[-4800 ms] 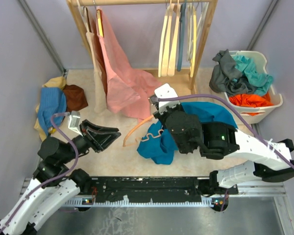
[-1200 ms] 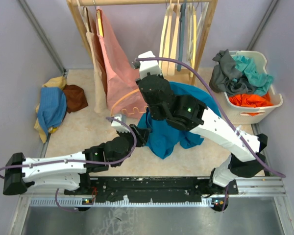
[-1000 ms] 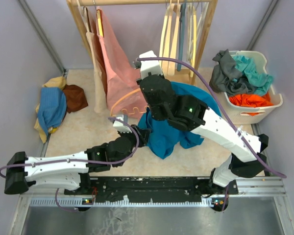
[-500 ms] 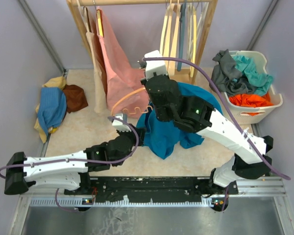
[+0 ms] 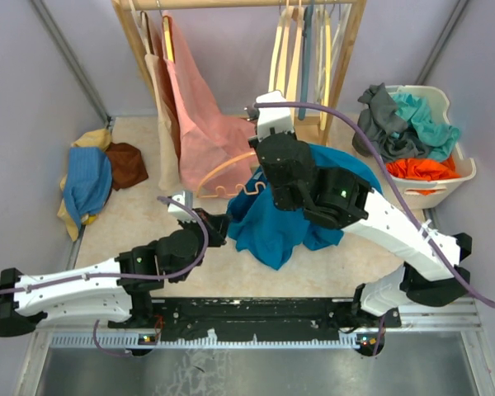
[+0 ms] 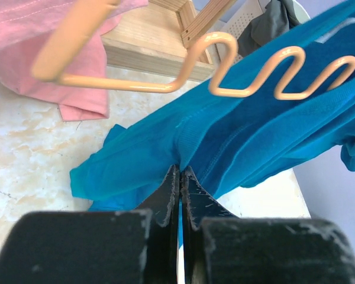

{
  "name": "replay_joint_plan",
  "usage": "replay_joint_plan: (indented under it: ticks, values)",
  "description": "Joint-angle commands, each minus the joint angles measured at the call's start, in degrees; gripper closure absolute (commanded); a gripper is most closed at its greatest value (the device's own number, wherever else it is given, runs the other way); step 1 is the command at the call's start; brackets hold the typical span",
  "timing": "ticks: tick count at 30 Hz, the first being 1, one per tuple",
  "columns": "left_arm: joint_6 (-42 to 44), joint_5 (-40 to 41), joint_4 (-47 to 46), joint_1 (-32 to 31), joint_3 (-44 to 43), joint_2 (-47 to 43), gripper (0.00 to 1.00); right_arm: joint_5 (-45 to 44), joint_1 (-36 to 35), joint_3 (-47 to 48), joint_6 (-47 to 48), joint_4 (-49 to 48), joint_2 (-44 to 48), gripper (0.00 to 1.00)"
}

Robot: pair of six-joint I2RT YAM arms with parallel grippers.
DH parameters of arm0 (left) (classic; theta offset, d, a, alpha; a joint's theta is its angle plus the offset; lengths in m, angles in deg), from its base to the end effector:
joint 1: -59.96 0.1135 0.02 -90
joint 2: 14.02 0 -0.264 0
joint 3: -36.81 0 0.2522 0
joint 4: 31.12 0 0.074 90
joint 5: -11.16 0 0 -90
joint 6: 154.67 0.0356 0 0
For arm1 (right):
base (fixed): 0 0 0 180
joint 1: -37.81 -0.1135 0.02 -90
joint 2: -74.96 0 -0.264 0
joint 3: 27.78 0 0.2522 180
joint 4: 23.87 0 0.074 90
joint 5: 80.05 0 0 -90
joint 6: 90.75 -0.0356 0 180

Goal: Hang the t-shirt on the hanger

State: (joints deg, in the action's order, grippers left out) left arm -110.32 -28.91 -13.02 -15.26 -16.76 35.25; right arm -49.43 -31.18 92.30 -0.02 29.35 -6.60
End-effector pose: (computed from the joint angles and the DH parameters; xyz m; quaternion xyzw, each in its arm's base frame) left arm 0.0757 -0.1800 0.3093 -0.0697 0.7562 -0.3227 0.5649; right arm 0.1246 0.2389 0.5083 -0.1449 0.7373 -0.0269 0.6593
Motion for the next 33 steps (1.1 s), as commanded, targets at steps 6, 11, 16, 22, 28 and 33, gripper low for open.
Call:
replay_joint_plan:
  ticks: [6, 11, 16, 22, 28, 33]
  values:
    - [-2.4, 0.31, 6.04, 0.24, 1.54, -5.14, 1.0, -2.79, -0.62, -6.68, -0.7, -6.53, 9.77, 1.0]
    - [-2.38, 0.46, 7.22, 0.23, 2.0, -7.24, 1.0, -0.64, -0.62, -12.13, 0.15, -11.26, 14.71, 1.0]
    - [-2.33, 1.02, 8.26, 0.25, 2.19, -8.8, 1.0, -0.39, -0.96, -16.32, 1.88, -14.72, 17.98, 1.0]
    - [-1.79, 0.24, 7.56, 0.24, 2.42, -9.03, 1.0, 1.96, -1.06, -20.16, 2.4, -19.99, 21.72, 1.0]
    - [-0.68, -3.17, 2.06, 0.21, 3.14, -6.15, 1.0, 2.47, -1.06, -18.71, 2.22, -21.47, 19.87, 1.0]
    - [-0.45, -4.06, 0.06, 0.19, 2.8, -4.06, 1.0, 2.94, -1.11, -18.16, 2.0, -22.72, 19.27, 1.0]
